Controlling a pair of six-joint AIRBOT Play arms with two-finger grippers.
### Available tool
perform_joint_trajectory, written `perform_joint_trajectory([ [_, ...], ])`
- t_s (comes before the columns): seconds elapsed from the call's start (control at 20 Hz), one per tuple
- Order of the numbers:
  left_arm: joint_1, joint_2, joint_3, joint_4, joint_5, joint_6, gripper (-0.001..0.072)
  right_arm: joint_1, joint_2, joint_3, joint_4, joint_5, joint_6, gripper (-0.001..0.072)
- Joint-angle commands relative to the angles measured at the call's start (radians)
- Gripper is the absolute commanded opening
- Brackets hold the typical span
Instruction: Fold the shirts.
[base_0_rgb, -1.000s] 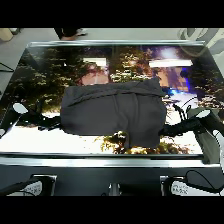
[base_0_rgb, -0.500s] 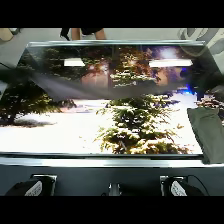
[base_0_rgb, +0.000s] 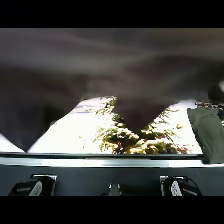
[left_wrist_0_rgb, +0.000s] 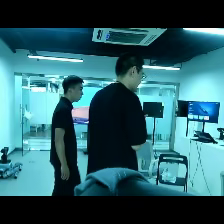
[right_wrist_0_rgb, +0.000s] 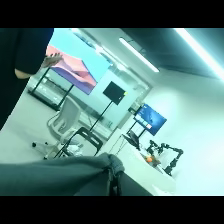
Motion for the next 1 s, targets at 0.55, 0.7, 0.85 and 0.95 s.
perform_joint_trajectory([
  [0.55, -0.046, -0.719, -0.203, 0.100, -0.488, 0.032, 0.0026, 0.137, -0.824, 0.018, -0.110, 0.707, 0.151, 0.0021],
  [0.7, -0.067, -0.932, -0.235, 0.100, -0.457, 0.049, 0.0026, 0.249, -1.040, 0.018, -0.152, 0.557, 0.201, 0.0021],
  [0.85, -0.069, -1.078, -0.224, 0.100, -0.365, 0.048, 0.0026, 0.288, -1.181, 0.018, -0.148, 0.377, 0.293, 0.0022],
  [0.95, -0.069, -1.141, -0.188, 0.100, -0.316, 0.048, 0.0026, 0.283, -1.221, 0.018, -0.145, 0.255, 0.304, 0.0022],
])
